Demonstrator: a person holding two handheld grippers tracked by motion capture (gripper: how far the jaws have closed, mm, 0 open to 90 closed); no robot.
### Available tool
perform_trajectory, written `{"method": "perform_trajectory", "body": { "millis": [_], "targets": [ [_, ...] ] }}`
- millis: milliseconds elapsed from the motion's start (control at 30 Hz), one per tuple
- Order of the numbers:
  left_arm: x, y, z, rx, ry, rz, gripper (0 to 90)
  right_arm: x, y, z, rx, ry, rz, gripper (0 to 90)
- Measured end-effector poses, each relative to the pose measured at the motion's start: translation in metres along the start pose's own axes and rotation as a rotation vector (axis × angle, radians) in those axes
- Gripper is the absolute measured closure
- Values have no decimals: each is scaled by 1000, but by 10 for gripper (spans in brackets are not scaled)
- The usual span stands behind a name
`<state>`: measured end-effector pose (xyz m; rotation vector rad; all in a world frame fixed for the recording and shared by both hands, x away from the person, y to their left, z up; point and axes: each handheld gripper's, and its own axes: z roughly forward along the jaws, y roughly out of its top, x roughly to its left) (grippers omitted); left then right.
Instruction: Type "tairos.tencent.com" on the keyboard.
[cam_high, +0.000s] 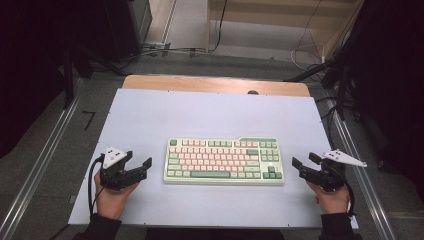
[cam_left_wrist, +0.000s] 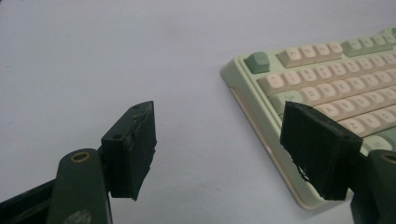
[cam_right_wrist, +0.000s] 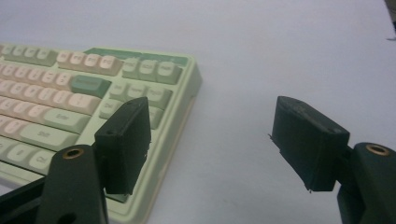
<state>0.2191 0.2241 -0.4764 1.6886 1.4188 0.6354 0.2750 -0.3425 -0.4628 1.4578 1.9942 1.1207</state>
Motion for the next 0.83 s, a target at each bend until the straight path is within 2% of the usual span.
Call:
{"method": "perform_trajectory", "body": {
  "millis": [267,400,633,833],
  "targets": [
    [16,-8,-9,-4,35,-49,273,-26,-13,-14,-1,-66,56,267],
    [20,-10,-10,-3,41,-60,273,-35,-17,-17,5,-88,82,267],
    [19,-11,-5,19,32,-56,253,-37,-19,-17,9,-99,82,265],
    [17,-10,-3,19,22,-53,241,-36,-19,-15,12,-94,77,264]
  ]
}}
